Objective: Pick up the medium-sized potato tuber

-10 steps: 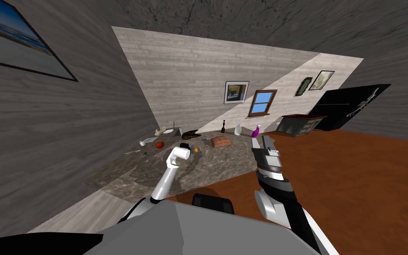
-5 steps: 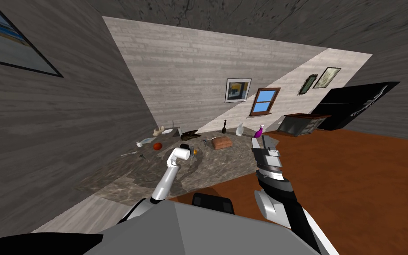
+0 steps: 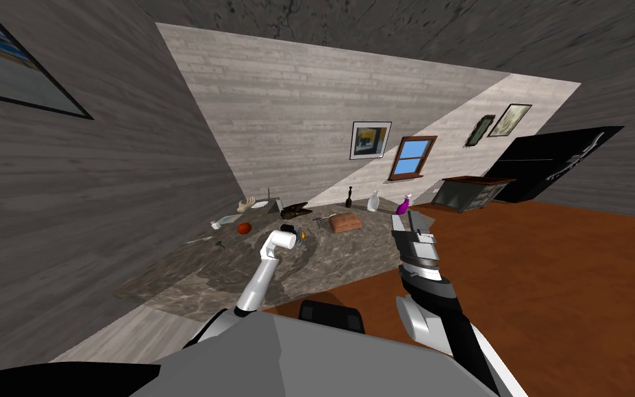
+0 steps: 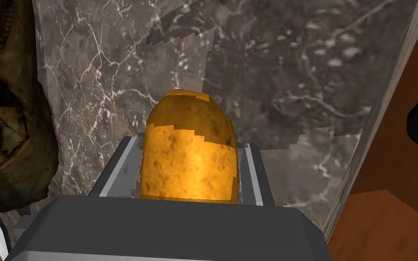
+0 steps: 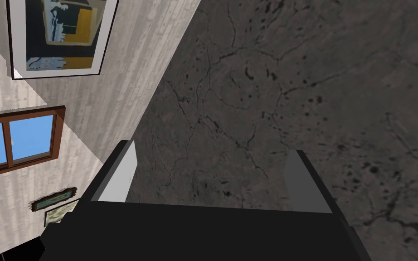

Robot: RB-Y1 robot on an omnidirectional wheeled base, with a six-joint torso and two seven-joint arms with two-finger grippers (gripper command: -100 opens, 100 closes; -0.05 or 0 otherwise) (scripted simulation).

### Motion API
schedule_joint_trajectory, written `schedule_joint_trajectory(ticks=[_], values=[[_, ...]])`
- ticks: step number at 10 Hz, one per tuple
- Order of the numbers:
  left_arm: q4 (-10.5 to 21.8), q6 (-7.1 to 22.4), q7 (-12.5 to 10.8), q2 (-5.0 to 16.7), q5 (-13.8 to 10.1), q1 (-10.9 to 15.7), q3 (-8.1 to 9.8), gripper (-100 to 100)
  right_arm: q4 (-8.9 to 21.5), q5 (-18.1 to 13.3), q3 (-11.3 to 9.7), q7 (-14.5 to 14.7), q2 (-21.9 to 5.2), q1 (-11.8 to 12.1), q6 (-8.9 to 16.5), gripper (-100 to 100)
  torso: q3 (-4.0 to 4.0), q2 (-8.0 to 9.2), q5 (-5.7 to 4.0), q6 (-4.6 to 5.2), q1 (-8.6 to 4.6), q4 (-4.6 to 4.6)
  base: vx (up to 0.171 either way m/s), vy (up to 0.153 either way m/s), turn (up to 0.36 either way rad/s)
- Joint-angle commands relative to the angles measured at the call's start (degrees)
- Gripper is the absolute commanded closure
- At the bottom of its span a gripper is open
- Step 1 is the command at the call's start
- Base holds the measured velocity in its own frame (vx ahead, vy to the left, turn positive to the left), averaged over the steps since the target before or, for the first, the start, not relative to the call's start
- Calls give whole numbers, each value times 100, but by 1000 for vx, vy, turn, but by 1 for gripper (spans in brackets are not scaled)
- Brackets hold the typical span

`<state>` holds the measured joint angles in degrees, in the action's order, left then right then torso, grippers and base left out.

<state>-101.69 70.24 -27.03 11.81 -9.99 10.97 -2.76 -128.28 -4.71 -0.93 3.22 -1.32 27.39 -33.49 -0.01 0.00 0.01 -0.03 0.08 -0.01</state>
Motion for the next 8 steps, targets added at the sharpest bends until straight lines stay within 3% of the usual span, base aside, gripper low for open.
schedule_joint_trajectory(ticks=[1,2,3,4,6,7,8], values=[[0,0,0,0,0,0,0,100,0,0,0,0,0,0,0,0,0,0,0,0,0,0,0,0,0],[1,1,-1,-1,-1,-1,0,100,0,0,0,0,0,0,0,0,1,1,-1,0,0,1,0,0,0],[2,2,-2,-1,-1,-2,0,0,0,0,0,0,0,0,0,0,2,2,-1,0,-1,2,0,0,0],[-157,159,-47,26,-16,-5,-14,100,0,0,0,0,0,0,0,0,2,2,-1,0,-1,2,-20,3,9],[-307,309,-88,52,-34,-9,-24,100,0,0,0,0,0,0,0,0,10,16,-1,-1,1,4,-36,10,6],[-261,246,-76,36,-17,-10,-28,100,0,0,0,0,0,0,0,0,12,20,0,-2,4,5,-15,7,1],[-274,270,-81,37,-19,-14,-29,0,0,0,0,0,0,0,0,0,9,13,0,-1,2,4,0,0,0]])
